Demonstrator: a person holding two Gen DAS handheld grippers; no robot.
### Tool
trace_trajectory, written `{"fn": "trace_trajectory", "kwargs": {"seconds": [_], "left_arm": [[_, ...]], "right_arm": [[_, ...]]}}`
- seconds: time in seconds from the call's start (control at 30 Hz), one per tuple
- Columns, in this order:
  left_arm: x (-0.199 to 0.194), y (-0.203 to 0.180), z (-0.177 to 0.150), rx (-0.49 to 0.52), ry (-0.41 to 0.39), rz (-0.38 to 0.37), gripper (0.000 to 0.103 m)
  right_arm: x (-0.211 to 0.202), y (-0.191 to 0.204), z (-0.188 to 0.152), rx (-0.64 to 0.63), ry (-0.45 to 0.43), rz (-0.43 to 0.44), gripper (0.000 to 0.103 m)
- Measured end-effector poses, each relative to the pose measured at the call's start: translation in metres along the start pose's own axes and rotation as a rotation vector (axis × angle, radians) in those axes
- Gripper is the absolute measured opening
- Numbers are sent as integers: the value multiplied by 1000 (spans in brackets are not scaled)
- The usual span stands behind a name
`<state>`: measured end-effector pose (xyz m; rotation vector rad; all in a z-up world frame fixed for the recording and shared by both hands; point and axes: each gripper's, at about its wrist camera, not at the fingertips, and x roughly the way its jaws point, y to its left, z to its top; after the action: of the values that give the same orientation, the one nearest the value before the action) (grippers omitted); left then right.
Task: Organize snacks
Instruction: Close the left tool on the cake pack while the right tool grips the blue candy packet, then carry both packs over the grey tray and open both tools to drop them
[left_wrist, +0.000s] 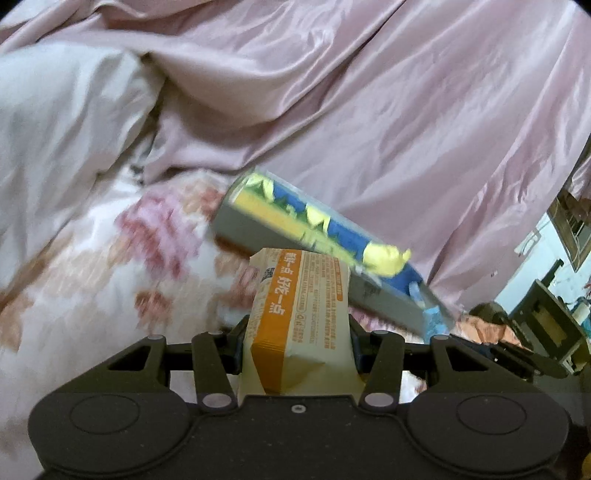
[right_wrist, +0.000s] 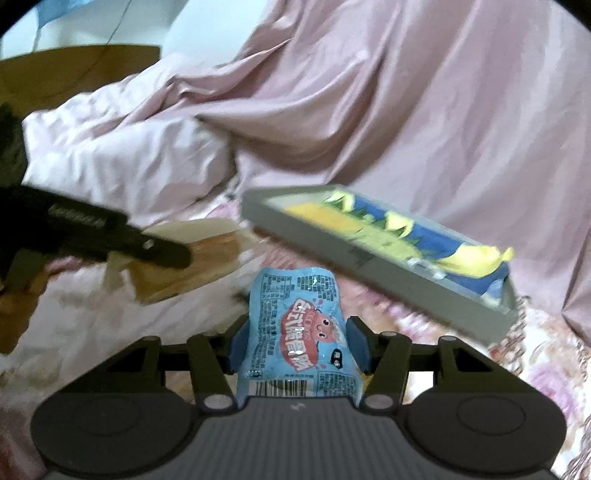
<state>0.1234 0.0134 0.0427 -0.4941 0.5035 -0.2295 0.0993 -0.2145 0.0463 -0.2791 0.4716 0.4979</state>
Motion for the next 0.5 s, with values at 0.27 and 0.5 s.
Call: {"fn": "trace_trajectory", "kwargs": {"seconds": [0.27, 0.5], "left_arm": [[47, -27, 53, 93, -97, -16, 51], [97, -33, 82, 114, -144, 18, 51]], "right_arm": [[34, -58, 64, 29, -24, -79, 61], [78, -88, 75, 106, -30, -106, 61]]}}
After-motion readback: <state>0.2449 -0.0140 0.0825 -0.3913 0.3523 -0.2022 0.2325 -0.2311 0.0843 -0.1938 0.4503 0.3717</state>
